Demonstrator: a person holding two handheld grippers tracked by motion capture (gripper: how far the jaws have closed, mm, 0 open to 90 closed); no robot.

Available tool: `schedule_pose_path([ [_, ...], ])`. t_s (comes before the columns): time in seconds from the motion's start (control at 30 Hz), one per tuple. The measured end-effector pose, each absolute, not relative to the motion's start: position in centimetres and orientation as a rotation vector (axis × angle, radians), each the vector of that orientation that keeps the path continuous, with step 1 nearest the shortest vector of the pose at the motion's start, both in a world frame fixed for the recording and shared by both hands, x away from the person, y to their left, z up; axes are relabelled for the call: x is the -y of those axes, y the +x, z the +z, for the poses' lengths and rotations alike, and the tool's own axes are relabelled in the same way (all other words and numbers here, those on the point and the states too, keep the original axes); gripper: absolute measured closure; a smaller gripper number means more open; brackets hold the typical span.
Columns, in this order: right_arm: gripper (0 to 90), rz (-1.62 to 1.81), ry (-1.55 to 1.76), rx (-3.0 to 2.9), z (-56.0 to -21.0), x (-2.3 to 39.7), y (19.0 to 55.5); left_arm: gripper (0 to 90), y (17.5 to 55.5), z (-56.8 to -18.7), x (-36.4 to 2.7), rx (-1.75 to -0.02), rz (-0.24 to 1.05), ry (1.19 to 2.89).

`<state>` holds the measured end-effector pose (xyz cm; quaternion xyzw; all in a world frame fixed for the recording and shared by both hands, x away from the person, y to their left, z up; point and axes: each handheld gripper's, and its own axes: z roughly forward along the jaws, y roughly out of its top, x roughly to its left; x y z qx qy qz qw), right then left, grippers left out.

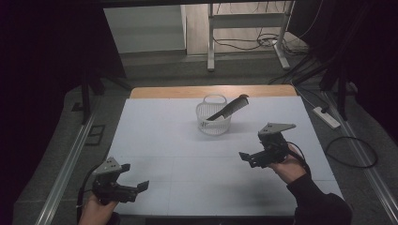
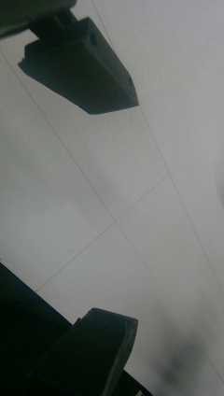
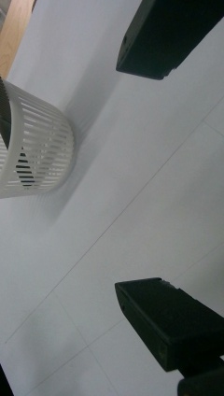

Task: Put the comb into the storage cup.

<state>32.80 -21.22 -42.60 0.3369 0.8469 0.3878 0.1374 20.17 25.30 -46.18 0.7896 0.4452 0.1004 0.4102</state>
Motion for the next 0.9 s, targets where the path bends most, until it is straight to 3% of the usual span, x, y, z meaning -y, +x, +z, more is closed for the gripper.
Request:
schedule_pose_path([
  [0.9,0.0,1.096,1.030,-2.449,-42.8,22.9,30.6,0.5,20.0,-46.2,-25.6,-1.138,0.272,1.974],
])
